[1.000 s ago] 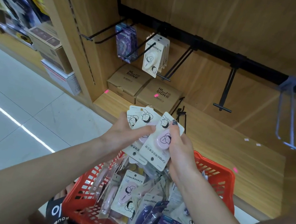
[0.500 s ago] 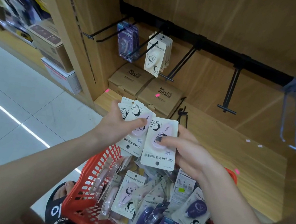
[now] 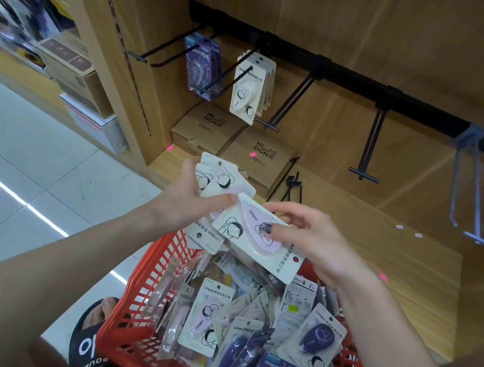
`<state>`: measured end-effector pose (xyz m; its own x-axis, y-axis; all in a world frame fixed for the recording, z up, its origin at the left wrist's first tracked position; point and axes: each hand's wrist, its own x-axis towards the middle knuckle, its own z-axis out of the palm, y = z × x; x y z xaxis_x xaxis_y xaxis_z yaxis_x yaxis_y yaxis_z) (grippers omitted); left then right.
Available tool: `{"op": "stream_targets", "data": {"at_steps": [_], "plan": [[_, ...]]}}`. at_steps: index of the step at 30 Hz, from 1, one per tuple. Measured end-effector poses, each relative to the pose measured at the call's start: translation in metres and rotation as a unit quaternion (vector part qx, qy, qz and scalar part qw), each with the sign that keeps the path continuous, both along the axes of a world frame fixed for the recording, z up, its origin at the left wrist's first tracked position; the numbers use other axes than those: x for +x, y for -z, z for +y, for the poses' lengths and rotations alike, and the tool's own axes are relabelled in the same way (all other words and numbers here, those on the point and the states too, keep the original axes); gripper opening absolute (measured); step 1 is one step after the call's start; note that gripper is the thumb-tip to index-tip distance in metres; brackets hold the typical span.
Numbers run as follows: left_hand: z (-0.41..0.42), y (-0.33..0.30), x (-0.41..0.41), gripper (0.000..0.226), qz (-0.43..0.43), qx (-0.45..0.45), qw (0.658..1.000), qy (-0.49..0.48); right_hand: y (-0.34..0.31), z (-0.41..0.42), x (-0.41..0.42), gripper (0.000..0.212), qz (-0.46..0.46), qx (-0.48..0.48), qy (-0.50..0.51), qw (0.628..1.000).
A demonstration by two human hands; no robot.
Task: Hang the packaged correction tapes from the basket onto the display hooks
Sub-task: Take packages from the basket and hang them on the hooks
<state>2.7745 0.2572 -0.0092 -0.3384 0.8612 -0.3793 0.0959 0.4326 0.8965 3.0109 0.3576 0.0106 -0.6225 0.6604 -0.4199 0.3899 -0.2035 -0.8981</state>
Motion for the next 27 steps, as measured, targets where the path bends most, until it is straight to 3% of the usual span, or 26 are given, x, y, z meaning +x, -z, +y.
{"op": "stream_targets", "data": {"at_steps": [4, 7, 10, 12, 15, 19, 24, 27], "plan": [[-0.001, 0.005, 0.004, 0.077, -0.036, -0.009, 0.999, 0.026, -0.001, 0.002, 0.001, 0.053, -0.007, 0.000, 0.062, 0.998], [0.001, 0.007, 0.005, 0.075, -0.045, 0.004, 0.999, 0.005, 0.006, -0.001, -0.002, 0.069, -0.024, -0.023, 0.164, 0.986], [0.004, 0.010, 0.005, 0.073, -0.046, 0.015, 0.998, -0.045, 0.012, -0.010, -0.006, 0.060, 0.056, -0.206, 0.277, 0.937], [0.004, 0.012, 0.003, 0.070, -0.041, 0.021, 0.995, -0.085, 0.012, -0.018, -0.011, 0.058, 0.097, -0.314, 0.262, 0.907], [0.005, 0.010, 0.001, 0.073, -0.050, 0.024, 0.993, -0.102, 0.014, -0.025, -0.020, 0.044, 0.141, -0.366, 0.274, 0.878], [0.004, 0.006, 0.006, 0.095, -0.034, 0.029, 0.997, -0.057, 0.017, -0.022, -0.027, 0.031, 0.151, -0.332, 0.346, 0.864], [0.002, 0.000, 0.004, 0.094, 0.014, 0.024, 0.999, -0.036, 0.016, -0.009, -0.025, 0.024, 0.241, -0.261, 0.374, 0.857], [0.005, -0.005, -0.006, 0.079, 0.059, 0.013, 0.995, -0.079, 0.016, -0.003, -0.026, 0.024, 0.196, -0.093, 0.342, 0.914]]}}
